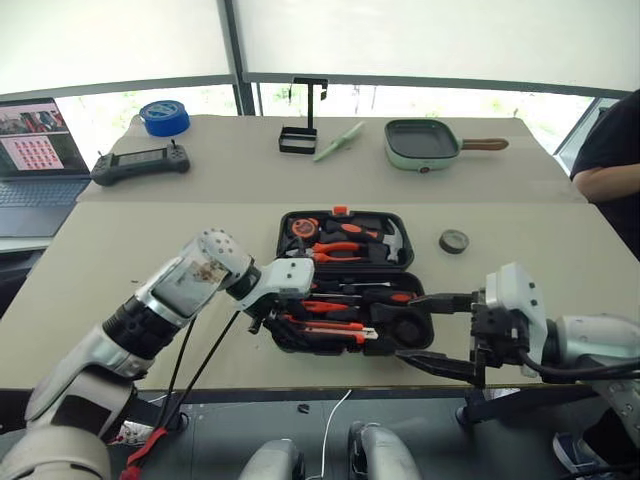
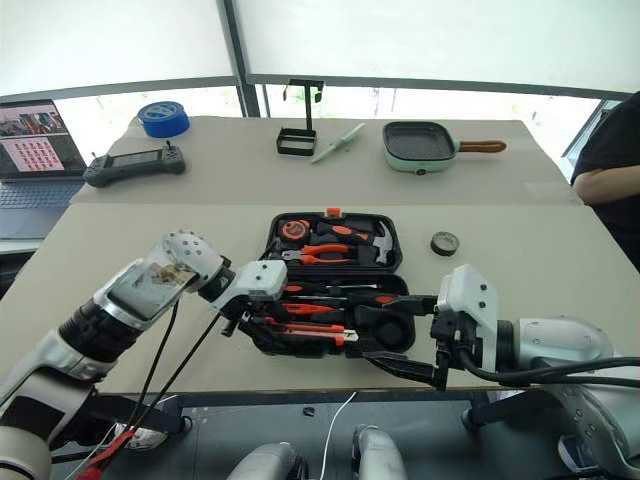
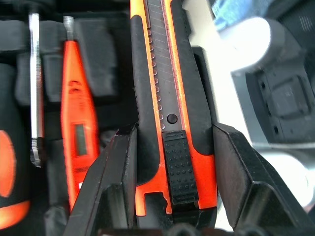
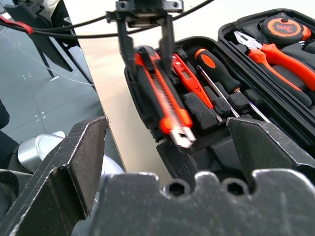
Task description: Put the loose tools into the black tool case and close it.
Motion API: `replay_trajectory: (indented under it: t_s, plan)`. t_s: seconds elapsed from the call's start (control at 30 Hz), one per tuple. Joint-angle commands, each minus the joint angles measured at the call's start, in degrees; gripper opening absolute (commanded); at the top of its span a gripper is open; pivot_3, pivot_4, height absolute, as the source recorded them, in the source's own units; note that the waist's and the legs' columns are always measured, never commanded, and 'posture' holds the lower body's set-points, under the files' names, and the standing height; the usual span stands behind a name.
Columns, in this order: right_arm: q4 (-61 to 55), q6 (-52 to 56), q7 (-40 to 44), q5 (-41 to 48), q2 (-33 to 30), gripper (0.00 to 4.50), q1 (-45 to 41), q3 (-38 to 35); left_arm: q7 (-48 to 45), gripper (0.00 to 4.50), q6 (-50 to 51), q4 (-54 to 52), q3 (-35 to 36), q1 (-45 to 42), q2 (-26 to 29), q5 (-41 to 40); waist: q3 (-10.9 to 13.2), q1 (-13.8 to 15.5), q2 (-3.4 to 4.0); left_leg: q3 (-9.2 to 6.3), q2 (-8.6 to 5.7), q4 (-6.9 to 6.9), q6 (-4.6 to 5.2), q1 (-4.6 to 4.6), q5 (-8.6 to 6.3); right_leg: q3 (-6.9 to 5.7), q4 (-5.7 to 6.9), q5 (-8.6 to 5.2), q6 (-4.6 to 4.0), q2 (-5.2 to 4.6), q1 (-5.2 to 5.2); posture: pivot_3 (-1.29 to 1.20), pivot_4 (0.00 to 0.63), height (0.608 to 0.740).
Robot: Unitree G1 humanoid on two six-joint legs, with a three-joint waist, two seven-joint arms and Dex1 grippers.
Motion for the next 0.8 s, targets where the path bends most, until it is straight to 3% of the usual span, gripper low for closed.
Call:
replay_trajectory:
  t_s: [0.03,0.13,0.17,0.33,0.53,0.67,0.8]
  plan:
    - [-1.7,-1.2,-0.9,0.8,0.3,4.5,0.2,-1.2,-0.6,1.72,1.4,-0.6,-0.4,-0.8,-0.5,0.2,0.0,-0.1,0.0,0.0,0.0,0.0,0.0,0.0,0.0,0.0,0.0,0.0,0.01,0.0,0.0,0.0,0.15,0.74]
    - [-1.9,-1.5,-1.0,0.7,0.5,4.5,0.0,-0.3,0.4,1.72,2.2,0.0,-0.6,-1.6,-1.7,0.5,0.0,-0.1,0.0,0.0,0.0,0.0,0.0,0.0,0.0,0.0,0.0,-0.01,0.02,0.0,-0.01,0.0,0.15,0.74]
    - [-1.9,-1.6,-1.0,0.6,0.5,4.5,0.0,0.0,-0.5,2.72,2.7,-0.5,-0.4,-1.6,-1.4,0.0,0.0,-0.1,0.0,0.0,0.0,0.0,0.0,-0.01,0.0,0.0,0.0,-0.01,0.02,0.0,-0.01,0.0,0.15,0.74]
    - [-1.1,-2.1,-0.6,0.1,0.4,4.5,-0.6,0.8,-0.4,4.47,2.4,-2.4,2.1,-1.4,-0.3,-0.8,0.0,-0.1,0.0,0.0,-0.01,0.02,-0.01,-0.01,0.0,0.01,0.0,-0.01,0.02,-0.01,-0.02,0.0,0.15,0.74]
    - [-0.1,-2.7,0.1,0.0,0.2,4.5,-1.3,1.6,0.2,4.47,4.9,-4.9,8.3,-1.9,-0.7,-6.2,0.0,-0.1,0.0,-0.02,-0.01,0.04,-0.01,-0.02,0.0,0.0,0.0,-0.01,0.02,-0.02,-0.02,0.0,0.15,0.74]
    - [0.5,-3.0,0.9,-0.6,-0.1,4.5,-2.0,2.6,2.2,3.38,-2.2,-2.9,6.9,0.3,-1.0,-2.6,0.0,-0.1,0.0,-0.02,-0.01,0.04,-0.02,-0.01,0.0,0.0,0.0,-0.01,0.02,-0.02,-0.01,0.0,0.15,0.74]
    - [1.0,-2.9,1.2,-0.7,-0.1,4.5,-2.9,2.9,2.0,1.75,-6.4,-1.3,5.1,1.4,-1.4,-0.7,0.0,-0.1,0.0,-0.02,-0.02,0.04,-0.03,0.0,0.0,0.0,0.01,-0.01,0.01,-0.03,-0.01,0.0,0.15,0.74]
